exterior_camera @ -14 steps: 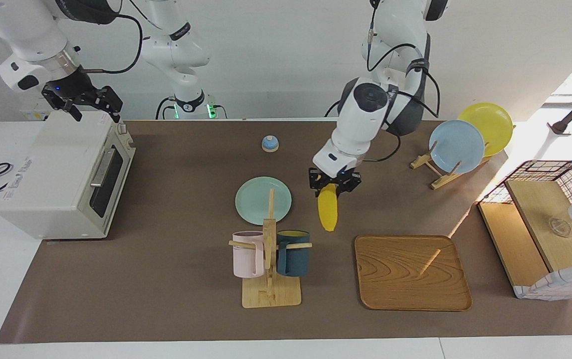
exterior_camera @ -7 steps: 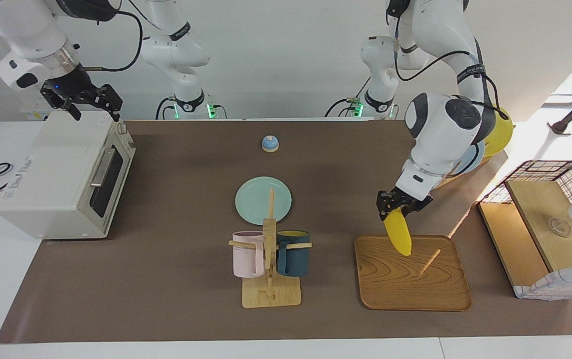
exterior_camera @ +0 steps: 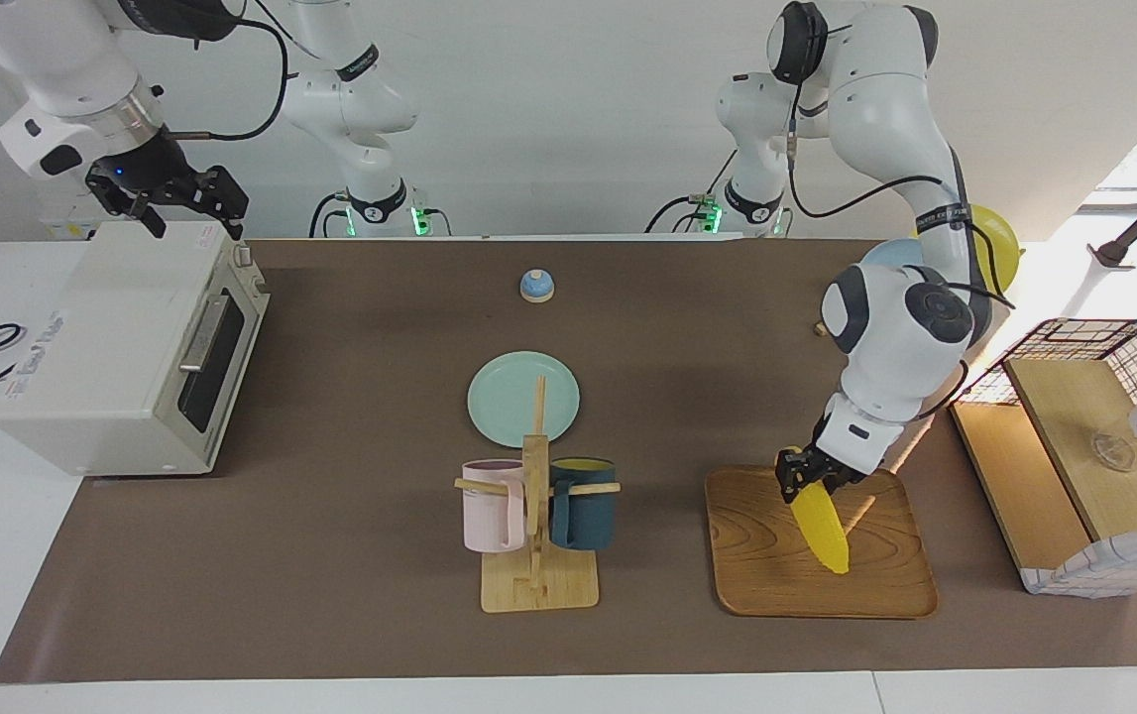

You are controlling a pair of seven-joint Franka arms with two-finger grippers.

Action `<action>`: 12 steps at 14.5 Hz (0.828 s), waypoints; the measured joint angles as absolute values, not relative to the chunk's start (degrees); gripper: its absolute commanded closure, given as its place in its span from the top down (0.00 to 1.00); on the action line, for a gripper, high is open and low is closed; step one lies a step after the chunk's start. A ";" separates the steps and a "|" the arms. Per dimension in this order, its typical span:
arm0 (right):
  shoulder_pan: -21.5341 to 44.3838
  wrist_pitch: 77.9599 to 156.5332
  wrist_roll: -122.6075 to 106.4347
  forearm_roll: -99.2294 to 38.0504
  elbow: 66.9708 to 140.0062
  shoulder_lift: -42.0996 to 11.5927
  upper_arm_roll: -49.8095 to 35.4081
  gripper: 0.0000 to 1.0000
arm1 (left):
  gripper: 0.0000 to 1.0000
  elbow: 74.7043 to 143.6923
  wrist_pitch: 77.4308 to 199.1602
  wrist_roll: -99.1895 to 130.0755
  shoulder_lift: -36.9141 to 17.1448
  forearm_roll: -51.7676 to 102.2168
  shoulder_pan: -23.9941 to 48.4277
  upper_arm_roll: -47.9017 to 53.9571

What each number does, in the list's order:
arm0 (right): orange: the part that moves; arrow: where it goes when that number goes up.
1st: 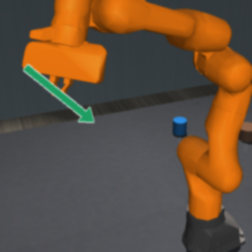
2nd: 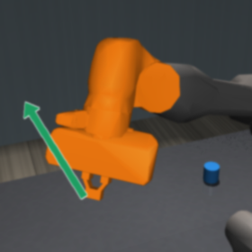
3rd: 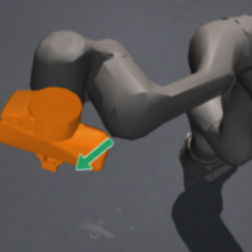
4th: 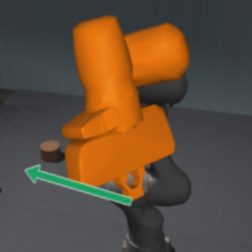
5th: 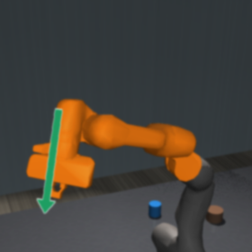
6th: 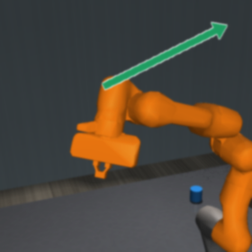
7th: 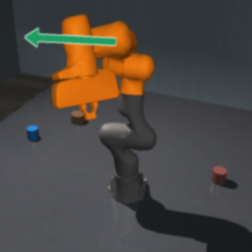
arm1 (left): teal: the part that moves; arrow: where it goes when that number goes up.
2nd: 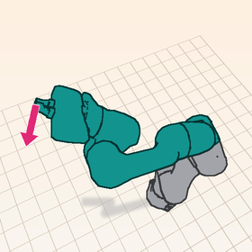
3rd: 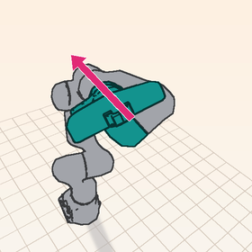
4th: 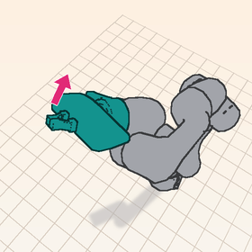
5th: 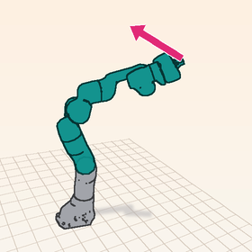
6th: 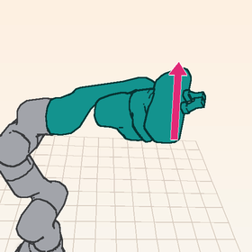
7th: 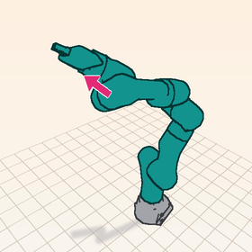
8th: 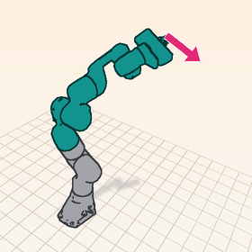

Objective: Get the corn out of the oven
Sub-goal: 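Lift the yellow corn and place it on the wooden tray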

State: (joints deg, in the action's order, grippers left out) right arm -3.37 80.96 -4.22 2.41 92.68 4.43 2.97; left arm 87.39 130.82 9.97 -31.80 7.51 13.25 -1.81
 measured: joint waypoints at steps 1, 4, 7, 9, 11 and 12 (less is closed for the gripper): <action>-3.37 80.96 -4.23 2.42 92.23 4.29 2.97 1.00 | 0.00 86.85 133.05 9.97 -33.31 7.51 13.17 -1.81; -3.36 80.96 -4.24 2.42 91.29 3.41 2.86 1.00 | 0.00 86.58 134.97 8.68 -34.53 7.51 13.01 -1.81; -3.34 80.96 -4.24 2.42 91.08 3.03 2.66 1.00 | 0.84 86.55 135.11 8.04 -34.52 7.51 13.00 -1.79; -3.34 80.96 -4.24 2.42 90.96 3.04 2.65 1.00 | 1.00 86.55 135.11 7.86 -34.52 7.51 13.01 -1.73; -3.34 80.94 -4.24 2.42 90.90 3.03 2.63 1.00 | 1.00 86.42 135.10 7.80 -34.52 7.51 13.04 -1.56; -3.34 80.94 -4.24 2.41 90.90 3.02 2.63 1.00 | 1.00 86.30 135.02 7.78 -34.52 7.51 13.08 -1.49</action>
